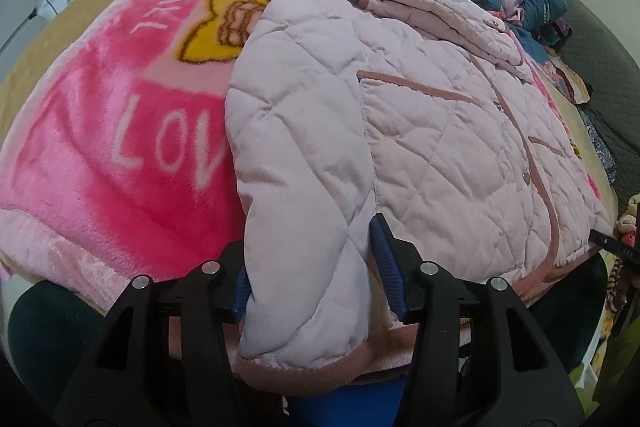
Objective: Fold large clothes
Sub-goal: 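Close the left tool on the ribbed hem while the right tool closes beside it, then lift the hem with both tools and fold it toward the collar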
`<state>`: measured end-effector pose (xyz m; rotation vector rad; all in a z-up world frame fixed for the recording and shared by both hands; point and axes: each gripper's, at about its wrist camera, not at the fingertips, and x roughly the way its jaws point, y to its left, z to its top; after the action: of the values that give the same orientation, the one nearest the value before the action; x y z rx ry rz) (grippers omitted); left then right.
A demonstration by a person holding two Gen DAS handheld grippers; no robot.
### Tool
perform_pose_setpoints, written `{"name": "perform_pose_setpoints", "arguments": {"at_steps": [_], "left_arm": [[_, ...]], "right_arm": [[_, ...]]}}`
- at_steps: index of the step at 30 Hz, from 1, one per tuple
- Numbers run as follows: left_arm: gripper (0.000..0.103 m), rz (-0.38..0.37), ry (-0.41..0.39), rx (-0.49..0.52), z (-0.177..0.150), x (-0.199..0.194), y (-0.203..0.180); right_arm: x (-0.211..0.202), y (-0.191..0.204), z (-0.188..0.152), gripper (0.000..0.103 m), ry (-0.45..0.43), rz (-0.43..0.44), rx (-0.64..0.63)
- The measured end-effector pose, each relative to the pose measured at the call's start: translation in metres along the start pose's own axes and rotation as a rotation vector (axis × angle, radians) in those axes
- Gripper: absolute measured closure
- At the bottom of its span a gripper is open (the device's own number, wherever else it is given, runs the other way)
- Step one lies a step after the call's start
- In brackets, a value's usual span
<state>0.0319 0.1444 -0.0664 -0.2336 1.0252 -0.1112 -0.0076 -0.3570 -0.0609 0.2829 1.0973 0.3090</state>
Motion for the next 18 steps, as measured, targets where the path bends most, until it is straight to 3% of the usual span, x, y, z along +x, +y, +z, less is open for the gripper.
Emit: {"name": "perform_pose_setpoints", "arguments": {"at_steps": [4, 8, 12, 13, 14, 17, 18], "left_arm": [[0.054, -0.004, 0.014, -0.002, -0.004, -0.002, 0.004], [0.045, -0.024, 0.041, -0.011, -0.011, -0.003, 0.008], [0.043, -0.067, 0.068, -0.027, -0.017, 0.002, 0.01], [0.048, -0.062, 0.069, -0.016, -0.017, 0.002, 0.007], [0.063, -0.058, 0.064, -0.009, -0.017, 0.002, 0.006], [0.082, -0.045, 0.036, 0.031, -0.015, -0.004, -0.003], [0.084, -0.041, 0.021, 0.048, -0.013, -0.008, -0.006]], "right_arm": [[-0.016, 0.014, 0.014, 0.085, -0.069, 0.02, -0.04], [-0.038, 0.025, 0.035, 0.087, -0.175, 0.076, -0.054], [-0.051, 0.029, 0.057, 0.087, -0.247, 0.108, -0.049], [-0.052, 0.029, 0.06, 0.087, -0.256, 0.11, -0.05], [-0.054, 0.03, 0.065, 0.087, -0.267, 0.113, -0.052], [-0.056, 0.032, 0.075, 0.087, -0.294, 0.124, -0.049], [-0.057, 0.034, 0.075, 0.087, -0.301, 0.124, -0.049]]}}
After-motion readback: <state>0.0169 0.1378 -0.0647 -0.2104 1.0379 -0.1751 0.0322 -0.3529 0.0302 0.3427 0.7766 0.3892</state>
